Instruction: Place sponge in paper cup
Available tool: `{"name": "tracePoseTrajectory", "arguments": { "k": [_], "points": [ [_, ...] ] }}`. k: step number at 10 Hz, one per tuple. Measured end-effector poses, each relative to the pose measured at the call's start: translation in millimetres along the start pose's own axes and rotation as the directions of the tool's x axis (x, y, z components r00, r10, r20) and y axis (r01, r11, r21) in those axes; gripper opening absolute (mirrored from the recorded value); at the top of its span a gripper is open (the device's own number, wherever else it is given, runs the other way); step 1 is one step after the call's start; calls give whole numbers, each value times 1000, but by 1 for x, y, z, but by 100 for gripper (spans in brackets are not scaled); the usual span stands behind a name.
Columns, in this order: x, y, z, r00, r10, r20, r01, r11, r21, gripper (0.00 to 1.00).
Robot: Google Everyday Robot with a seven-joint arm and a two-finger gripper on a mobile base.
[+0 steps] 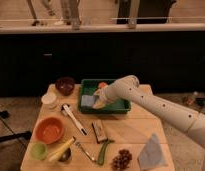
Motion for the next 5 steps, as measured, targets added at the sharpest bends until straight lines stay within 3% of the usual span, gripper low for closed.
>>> {"name": "tracePoseTrajectory", "arguments": {
  "k": [5],
  "points": [
    [-38, -1, 26, 994, 104, 40, -102, 993, -66, 0]
  ]
}}
